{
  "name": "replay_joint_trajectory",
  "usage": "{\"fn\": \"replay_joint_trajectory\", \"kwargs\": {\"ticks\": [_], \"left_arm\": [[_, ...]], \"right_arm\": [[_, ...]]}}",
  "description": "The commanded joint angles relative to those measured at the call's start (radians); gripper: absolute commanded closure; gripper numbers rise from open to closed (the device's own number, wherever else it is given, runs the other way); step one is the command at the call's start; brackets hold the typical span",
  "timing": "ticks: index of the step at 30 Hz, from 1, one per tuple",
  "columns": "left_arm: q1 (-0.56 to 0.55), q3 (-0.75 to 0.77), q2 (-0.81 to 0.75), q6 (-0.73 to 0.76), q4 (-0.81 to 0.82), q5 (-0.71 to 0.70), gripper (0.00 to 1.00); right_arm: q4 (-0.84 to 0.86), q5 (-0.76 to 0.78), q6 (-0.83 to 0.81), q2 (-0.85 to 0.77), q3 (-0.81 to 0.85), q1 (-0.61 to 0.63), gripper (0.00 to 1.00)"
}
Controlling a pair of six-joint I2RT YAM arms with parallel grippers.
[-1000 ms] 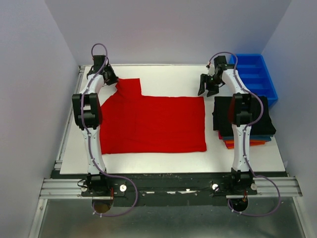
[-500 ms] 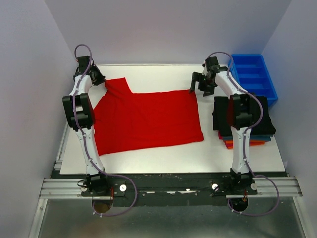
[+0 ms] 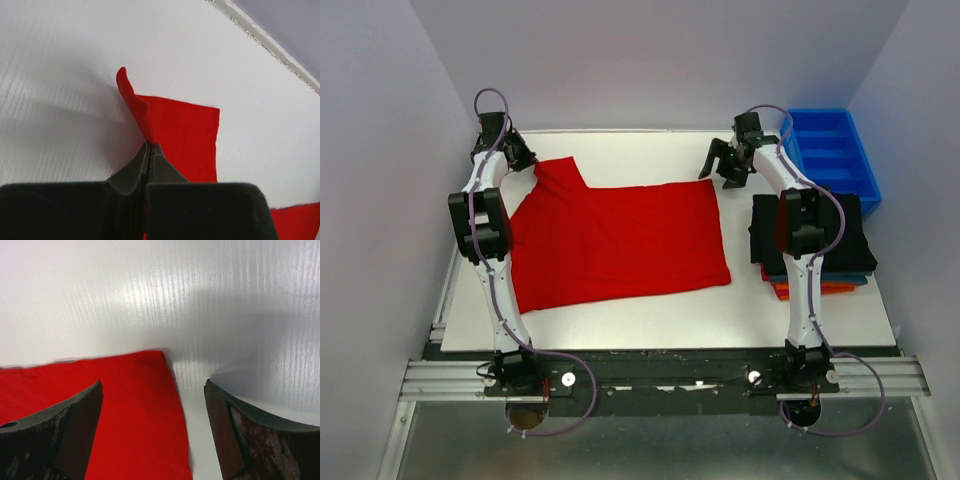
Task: Fold and stack the t-shirts
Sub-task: Grap the side of the flattened tshirt furthest away from the robot with both arms
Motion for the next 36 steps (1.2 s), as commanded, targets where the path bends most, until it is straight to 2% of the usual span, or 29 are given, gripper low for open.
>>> {"fn": "replay_joint_trajectory", "kwargs": {"ticks": [1,7,11,13,21,23,27,29,36], "left_arm": [[-0.004,0.003,-0.034,-0.004,0.017,0.013,1.0],[-0.008,-0.001,-0.036,-0.002,0.017,0.01,1.0],[-0.01,-0.001,-0.037,-0.002,0.018,0.01,1.0],[-0.011,-0.002,-0.036,-0.004,0.02,0.01,1.0],[-0.013,0.002,-0.034,0.001,0.017,0.017,1.0],[-0.011,0.003,-0.034,0.002,0.018,0.017,1.0],[-0.013,0.004,-0.031,0.002,0.017,0.012,1.0],[-0.013,0.003,-0.03,0.002,0.017,0.01,1.0],[-0.019,0.007,-0.03,0.01,0.011,0.003,1.0]], "right_arm": [[0.029,-0.023,0.073,0.05,0.017,0.004,0.12],[0.045,-0.019,0.076,0.063,0.019,0.006,0.27],[0.034,-0.015,0.068,0.078,0.048,0.018,0.41],[0.01,-0.004,0.067,0.092,0.08,0.024,0.43],[-0.003,0.022,0.065,0.098,0.097,0.031,0.65],[-0.001,0.046,0.065,0.098,0.1,0.027,0.67],[0.002,0.076,0.058,0.098,0.108,0.027,0.83],[0.007,0.086,0.056,0.098,0.112,0.027,0.98],[0.089,0.197,0.045,-0.018,-0.022,0.024,0.99]]}}
